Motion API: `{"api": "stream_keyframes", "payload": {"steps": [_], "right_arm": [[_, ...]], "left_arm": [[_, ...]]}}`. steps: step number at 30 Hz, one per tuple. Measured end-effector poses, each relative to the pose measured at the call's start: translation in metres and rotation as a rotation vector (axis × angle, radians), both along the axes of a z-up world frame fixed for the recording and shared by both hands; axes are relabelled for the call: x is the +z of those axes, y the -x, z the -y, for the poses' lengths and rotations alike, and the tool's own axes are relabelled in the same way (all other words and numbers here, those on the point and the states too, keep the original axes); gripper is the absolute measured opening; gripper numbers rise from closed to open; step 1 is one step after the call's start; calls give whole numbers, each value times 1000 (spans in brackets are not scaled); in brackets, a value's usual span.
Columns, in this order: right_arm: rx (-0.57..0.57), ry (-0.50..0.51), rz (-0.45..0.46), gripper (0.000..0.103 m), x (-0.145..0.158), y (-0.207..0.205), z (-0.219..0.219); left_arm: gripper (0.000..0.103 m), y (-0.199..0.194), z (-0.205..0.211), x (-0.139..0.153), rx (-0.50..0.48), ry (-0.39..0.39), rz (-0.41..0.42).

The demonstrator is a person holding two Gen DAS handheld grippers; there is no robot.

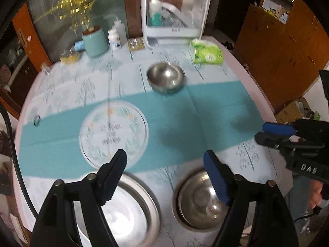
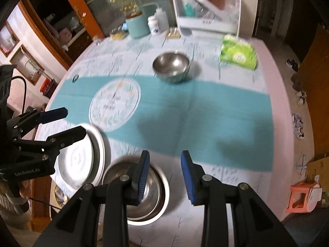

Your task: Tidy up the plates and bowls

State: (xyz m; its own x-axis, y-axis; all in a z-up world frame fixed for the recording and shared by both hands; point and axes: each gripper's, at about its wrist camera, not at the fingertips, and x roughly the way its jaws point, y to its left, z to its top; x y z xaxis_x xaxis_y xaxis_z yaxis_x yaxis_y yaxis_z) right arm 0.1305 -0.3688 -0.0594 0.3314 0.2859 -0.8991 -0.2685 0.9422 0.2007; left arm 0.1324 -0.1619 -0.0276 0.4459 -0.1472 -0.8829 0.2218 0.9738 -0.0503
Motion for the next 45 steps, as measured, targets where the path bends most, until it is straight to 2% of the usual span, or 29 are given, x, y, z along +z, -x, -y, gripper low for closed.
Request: {"api": "stream_keyframes", "payload": {"steps": [4,8,11,18,21,25,30,34,37,43,45], "right_arm": [[-28,-8,55,33,22,-25,10],[-55,-7,114,46,41,-50,16],[-78,18,151,48,51,-72,16],[-119,32,136,48,48,-135,15],[-128,40,105,48,34,-160,12],[-139,36,31,48,2,-195,8],[-138,43,-63,48,-41,-222,-1],[-150,42,-130,48,-75,-239,-10],[-164,30,-177,48,-97,-251,-14],[-194,-25,-260,47,-129,-262,-16],[-195,-35,-280,38,-135,-263,-18]], "left_arm": [[81,-19,1,20,2,-29,46],[82,-46,-2,38,5,-26,83],[84,-68,-6,48,27,-18,110],[87,-141,-14,48,87,23,120],[87,-172,-14,31,89,27,100],[87,-206,-7,-5,79,16,44],[87,-244,-3,-63,76,44,-86],[86,-259,-2,-101,92,72,-162],[81,-268,-2,-123,100,112,-208],[61,-276,3,-153,75,155,-276],[46,-278,4,-159,67,174,-299]]}}
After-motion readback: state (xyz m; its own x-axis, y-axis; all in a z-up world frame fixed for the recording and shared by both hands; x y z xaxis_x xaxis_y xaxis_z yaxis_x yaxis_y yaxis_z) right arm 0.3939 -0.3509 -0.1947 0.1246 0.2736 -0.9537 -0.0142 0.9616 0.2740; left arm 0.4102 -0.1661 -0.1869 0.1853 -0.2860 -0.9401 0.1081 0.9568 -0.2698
